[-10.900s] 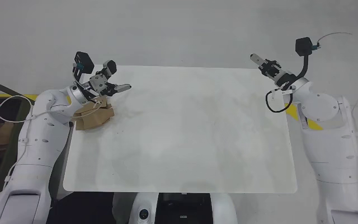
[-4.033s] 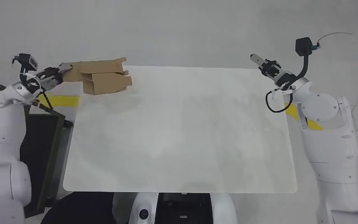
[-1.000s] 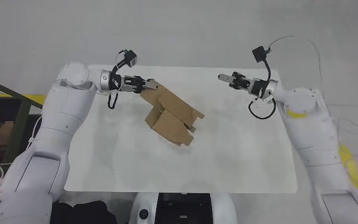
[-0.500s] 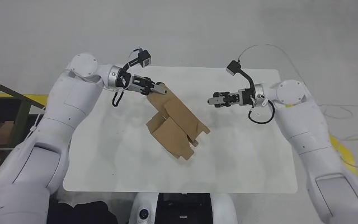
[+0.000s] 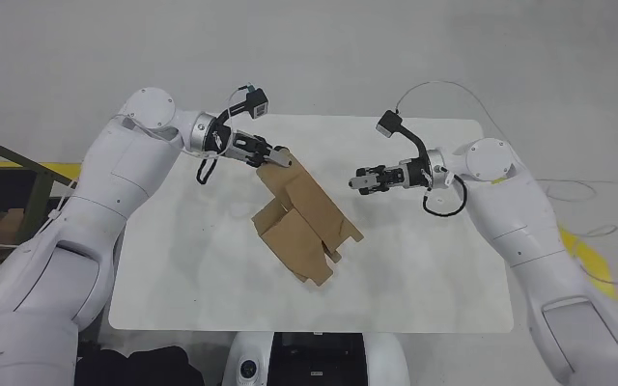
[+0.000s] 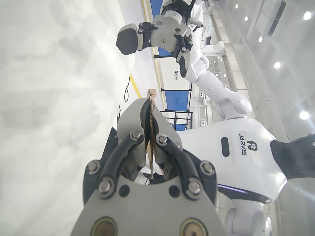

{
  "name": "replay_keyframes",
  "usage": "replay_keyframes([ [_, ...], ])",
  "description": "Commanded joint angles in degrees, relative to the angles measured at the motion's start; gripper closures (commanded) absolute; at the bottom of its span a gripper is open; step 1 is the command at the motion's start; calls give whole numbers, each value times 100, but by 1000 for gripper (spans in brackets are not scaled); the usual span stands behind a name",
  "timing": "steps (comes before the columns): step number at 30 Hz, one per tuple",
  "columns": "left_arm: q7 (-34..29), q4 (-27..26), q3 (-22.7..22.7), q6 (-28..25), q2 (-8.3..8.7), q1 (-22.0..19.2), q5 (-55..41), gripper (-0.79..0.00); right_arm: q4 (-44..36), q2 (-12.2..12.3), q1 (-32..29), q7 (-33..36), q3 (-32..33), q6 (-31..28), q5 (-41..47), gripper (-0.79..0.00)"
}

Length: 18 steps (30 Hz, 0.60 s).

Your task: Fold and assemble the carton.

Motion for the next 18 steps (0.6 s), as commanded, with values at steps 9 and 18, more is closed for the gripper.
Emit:
replay_keyframes([
  [9,15,-216,-115,135,16,177,-129,0,-264,-25,-90,-25,-174,-23,-230,-785],
  [18,0,-240,-40,140,-11,239,-252,0,-152,-174,210,-110,-932,-110,-253,-785],
])
